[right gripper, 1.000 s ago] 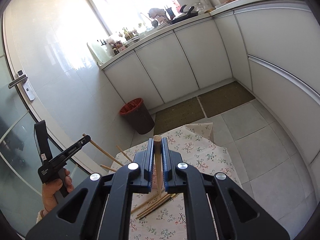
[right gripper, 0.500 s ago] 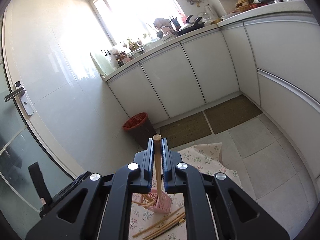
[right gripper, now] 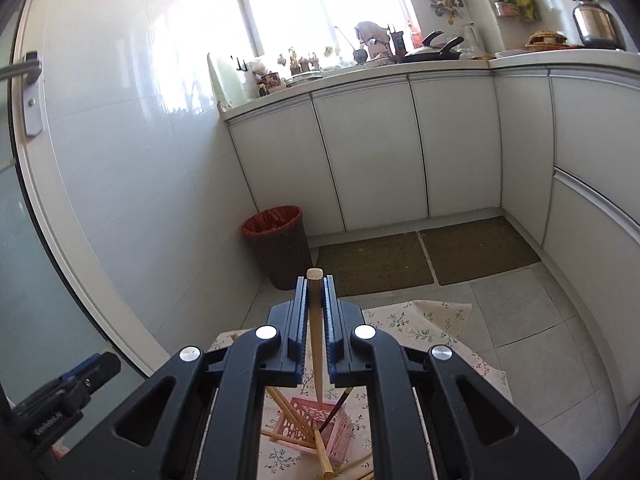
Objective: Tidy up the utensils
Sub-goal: 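Open the right gripper to drop its chopstick into the pink holder, then move both open grippers back over the remaining chopsticks and black brush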
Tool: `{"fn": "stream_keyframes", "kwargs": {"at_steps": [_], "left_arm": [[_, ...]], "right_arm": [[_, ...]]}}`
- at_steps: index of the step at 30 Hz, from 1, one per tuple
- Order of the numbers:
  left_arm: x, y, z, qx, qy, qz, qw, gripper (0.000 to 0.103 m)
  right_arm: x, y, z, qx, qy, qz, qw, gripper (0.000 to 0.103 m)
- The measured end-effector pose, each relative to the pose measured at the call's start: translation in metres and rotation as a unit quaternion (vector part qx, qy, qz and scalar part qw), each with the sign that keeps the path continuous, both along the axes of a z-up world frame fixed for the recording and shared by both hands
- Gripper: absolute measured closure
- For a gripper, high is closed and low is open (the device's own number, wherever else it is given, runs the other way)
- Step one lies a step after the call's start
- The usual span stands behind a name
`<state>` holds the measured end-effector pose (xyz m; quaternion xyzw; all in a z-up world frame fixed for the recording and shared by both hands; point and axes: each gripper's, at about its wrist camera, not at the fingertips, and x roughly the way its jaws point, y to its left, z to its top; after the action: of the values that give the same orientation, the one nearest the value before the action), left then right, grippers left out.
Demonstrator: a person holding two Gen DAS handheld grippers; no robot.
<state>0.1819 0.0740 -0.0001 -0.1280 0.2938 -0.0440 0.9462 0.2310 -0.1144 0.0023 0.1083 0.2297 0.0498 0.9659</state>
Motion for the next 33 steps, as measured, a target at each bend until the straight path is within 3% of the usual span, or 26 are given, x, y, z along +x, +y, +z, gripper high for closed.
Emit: {"fn": "stream_keyframes", "kwargs": {"at_steps": [9,12,14,18,23,25,28,33], "left_arm": [[-0.001,0.015,-0.004,-0.012,0.008,0.015,0.9998,0.07],[-0.002,0.016,-0.002,-0.011,0.007,0.02,0.9997,0.065],[-0.003,0.017,0.0,-0.01,0.005,0.025,0.9996,0.063],[-0.008,0.02,0.002,-0.003,0.003,0.025,0.9997,0.057],[-0.019,0.01,0.007,0.02,-0.002,-0.014,0.9997,0.049],[-0.027,0.002,0.011,0.031,-0.016,-0.032,0.9989,0.041],[-0.042,-0.014,0.019,0.045,-0.051,-0.062,0.9958,0.025],[-0.066,-0.054,0.026,0.075,-0.086,-0.125,0.9856,0.009]], "right_arm": [[0.005,0.026,-0.032,-0.027,0.015,0.015,0.999,0.095],[0.004,0.027,-0.031,-0.025,0.018,0.021,0.999,0.095],[-0.001,0.026,-0.026,-0.03,0.013,0.017,0.999,0.086],[-0.015,0.015,-0.007,-0.024,-0.003,0.006,1.0,0.081],[-0.064,-0.027,0.011,0.033,-0.043,-0.043,0.998,0.029],[-0.088,-0.049,0.011,0.055,-0.056,-0.077,0.994,0.017],[-0.119,-0.083,-0.002,0.082,-0.051,-0.118,0.988,0.01],[-0.154,-0.134,-0.048,0.088,0.011,-0.179,0.98,0.009]]}}
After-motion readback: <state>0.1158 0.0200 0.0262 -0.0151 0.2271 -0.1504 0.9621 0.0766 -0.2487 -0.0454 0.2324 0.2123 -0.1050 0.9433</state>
